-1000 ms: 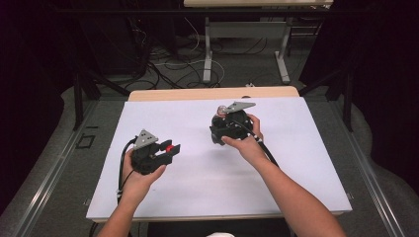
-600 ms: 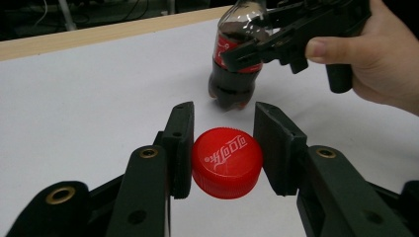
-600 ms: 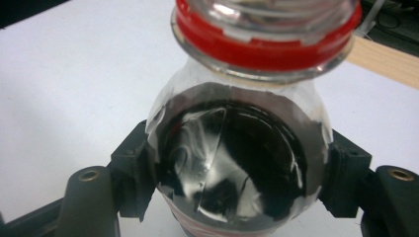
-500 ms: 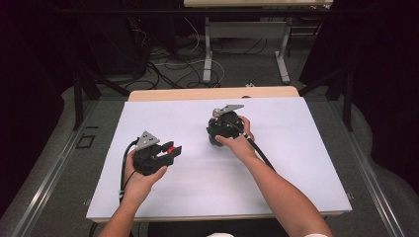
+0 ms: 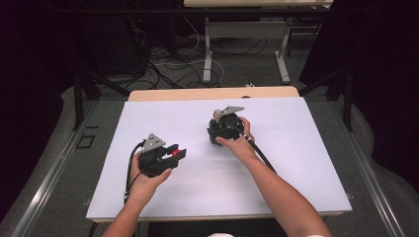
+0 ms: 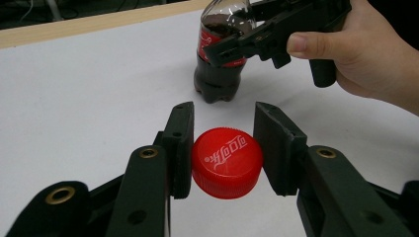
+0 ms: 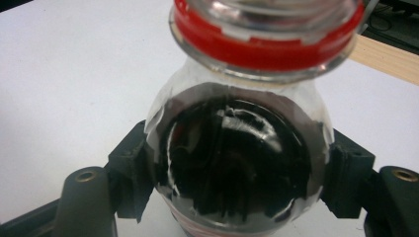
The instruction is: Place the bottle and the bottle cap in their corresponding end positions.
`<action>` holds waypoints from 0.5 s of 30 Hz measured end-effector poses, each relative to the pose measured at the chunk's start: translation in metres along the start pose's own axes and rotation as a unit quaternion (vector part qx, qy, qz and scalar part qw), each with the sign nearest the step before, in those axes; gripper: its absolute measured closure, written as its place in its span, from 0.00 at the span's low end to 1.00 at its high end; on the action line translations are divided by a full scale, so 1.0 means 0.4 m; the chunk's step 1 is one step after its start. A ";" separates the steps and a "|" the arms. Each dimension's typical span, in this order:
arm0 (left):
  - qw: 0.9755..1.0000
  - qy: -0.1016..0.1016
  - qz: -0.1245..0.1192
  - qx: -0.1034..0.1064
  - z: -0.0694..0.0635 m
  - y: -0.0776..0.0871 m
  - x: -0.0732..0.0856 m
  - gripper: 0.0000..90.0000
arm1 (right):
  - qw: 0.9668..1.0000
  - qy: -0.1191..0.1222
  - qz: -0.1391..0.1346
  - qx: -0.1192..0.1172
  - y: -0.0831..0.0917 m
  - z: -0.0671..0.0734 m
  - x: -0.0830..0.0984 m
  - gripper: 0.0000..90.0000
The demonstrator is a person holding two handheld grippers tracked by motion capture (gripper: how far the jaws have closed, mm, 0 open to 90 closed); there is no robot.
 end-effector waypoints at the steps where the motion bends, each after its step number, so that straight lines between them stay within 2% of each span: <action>1: 1.000 -0.002 -0.001 0.003 -0.002 -0.004 0.002 0.68 | 1.000 -0.002 0.008 -0.004 0.003 -0.001 0.004 0.26; 3: 1.000 -0.003 -0.001 0.009 -0.005 -0.013 0.008 0.68 | 1.000 -0.006 -0.003 -0.005 0.005 -0.002 0.005 0.24; 4: 1.000 -0.004 0.000 0.012 -0.006 -0.018 0.012 0.68 | 1.000 -0.012 -0.002 -0.007 0.009 -0.001 0.008 0.24; 6: 1.000 -0.008 0.007 0.017 -0.010 -0.027 0.022 0.68 | 1.000 -0.008 -0.002 -0.006 0.016 -0.006 0.014 0.22; 11: 0.999 -0.009 0.017 0.035 -0.030 -0.065 0.042 0.68 | 1.000 -0.030 -0.004 -0.005 0.051 -0.014 0.024 0.18; 14: 0.999 -0.012 0.024 0.047 -0.049 -0.095 0.056 0.68 | 1.000 -0.030 -0.006 0.001 0.076 -0.028 0.032 0.17; 15: 0.998 -0.012 0.027 0.054 -0.057 -0.106 0.060 0.68 | 0.999 -0.040 -0.004 0.008 0.084 -0.029 0.033 0.17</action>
Point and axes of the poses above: each handheld gripper's, and its own axes: y roughly backward along the jaws, x roughly out of its underside, z roughly to its left, the point moved 9 cm from there along -y, roughly forward along the jaws, and after that the axes turned 14 degrees about -z, right-handed, at the moved point
